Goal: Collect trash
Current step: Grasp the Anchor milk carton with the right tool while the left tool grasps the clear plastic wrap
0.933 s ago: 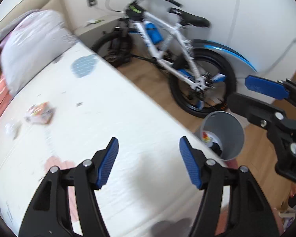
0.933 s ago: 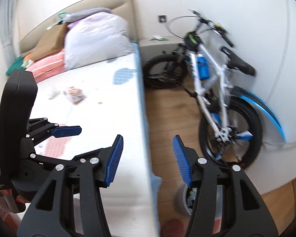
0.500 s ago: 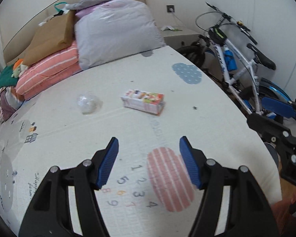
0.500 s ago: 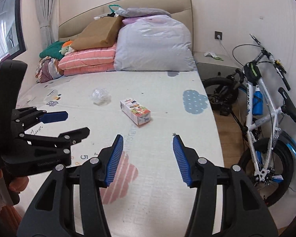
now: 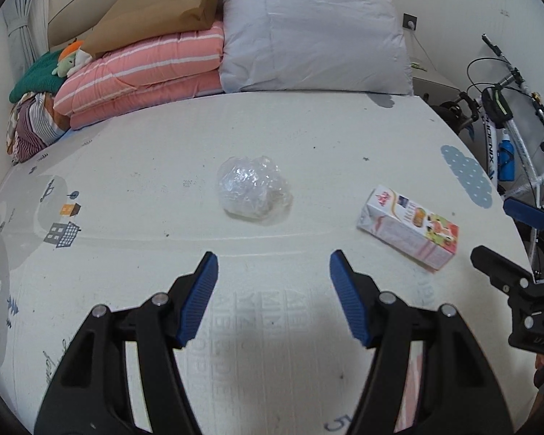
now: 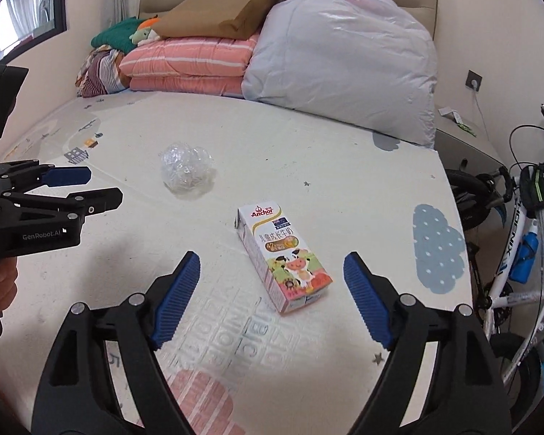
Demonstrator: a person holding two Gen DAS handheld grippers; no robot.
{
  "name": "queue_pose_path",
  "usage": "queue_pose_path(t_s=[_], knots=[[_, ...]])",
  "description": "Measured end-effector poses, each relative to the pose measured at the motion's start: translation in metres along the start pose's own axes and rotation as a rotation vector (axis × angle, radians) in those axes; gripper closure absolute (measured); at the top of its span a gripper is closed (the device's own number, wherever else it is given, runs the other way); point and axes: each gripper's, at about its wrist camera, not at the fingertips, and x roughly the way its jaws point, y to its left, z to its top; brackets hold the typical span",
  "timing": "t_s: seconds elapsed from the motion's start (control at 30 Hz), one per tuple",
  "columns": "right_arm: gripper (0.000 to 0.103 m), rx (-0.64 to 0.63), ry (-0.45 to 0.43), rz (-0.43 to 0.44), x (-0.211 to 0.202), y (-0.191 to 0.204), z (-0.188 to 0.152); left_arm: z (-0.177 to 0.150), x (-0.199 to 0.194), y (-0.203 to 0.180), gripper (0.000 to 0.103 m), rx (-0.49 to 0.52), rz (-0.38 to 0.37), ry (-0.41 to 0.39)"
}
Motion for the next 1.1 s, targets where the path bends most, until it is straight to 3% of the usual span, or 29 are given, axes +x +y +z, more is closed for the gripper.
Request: queue_pose_path(t_s=[0.37, 0.43, 0.47, 0.87, 0.93, 0.97, 1.1], knots=[[0.025, -0.073, 0.159, 0.089, 0.099, -0.014, -0.001, 0.022, 0.084, 0.016, 0.039, -0.043, -0.009, 0.060], [0.046, -0.081, 0.169, 0.098, 0.109, -0.012, -0.002, 0.025, 0.091, 0.017, 0.039, -0.036, -0.004, 0.057], [0.050, -0.074, 0.175, 0.118, 0.113, -0.011, 0.000, 0.027, 0.094, 0.018, 0.039, -0.035, -0.004, 0.055], [0.052, 0.042, 0.081, 0.141, 0.149, 0.001, 0.039, 0.049, 0.136, 0.021, 0.039, -0.022, -0.005, 0.051], [0.052, 0.051, 0.074, 0.146, 0.150, 0.003, 0.043, 0.050, 0.141, 0.019, 0.057, -0.007, 0.000, 0.050], [0.052, 0.056, 0.070, 0.150, 0.150, 0.003, 0.044, 0.050, 0.145, 0.017, 0.076, 0.000, -0.002, 0.060], [0.052, 0.069, 0.061, 0.155, 0.146, 0.004, 0.048, 0.049, 0.144, 0.013, 0.089, 0.016, -0.004, 0.048]])
